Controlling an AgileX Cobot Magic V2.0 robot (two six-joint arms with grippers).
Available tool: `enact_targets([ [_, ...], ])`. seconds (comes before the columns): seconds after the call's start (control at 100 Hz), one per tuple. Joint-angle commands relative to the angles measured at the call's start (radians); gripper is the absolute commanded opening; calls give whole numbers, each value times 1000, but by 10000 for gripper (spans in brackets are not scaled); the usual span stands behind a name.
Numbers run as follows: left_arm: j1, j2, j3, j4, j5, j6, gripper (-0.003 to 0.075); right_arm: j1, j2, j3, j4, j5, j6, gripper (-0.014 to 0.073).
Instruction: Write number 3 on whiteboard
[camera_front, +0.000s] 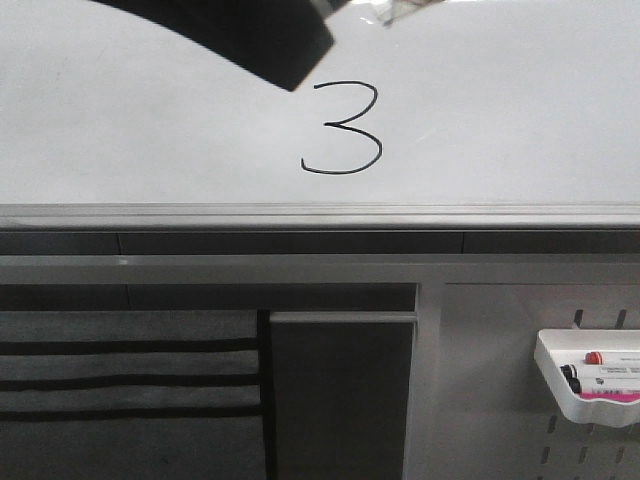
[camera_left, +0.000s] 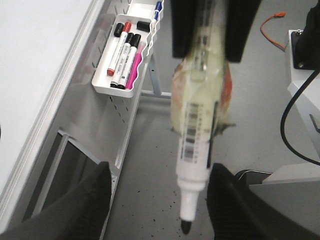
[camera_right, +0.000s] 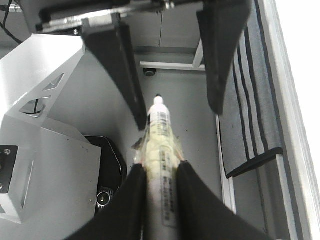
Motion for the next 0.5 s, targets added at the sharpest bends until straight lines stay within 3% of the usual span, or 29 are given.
enact_targets([
  [0.0, -21, -1, -57, -43, -38, 5, 384, -2, -26, -22, 49, 26, -12, 40],
  [0.18, -27, 8, -65, -45, -32, 5, 376, -2, -24, -22, 49, 21, -12, 39],
  [0.49, -28, 8, -65, -49, -32, 7, 152, -2, -24, -22, 71, 24, -12, 39],
])
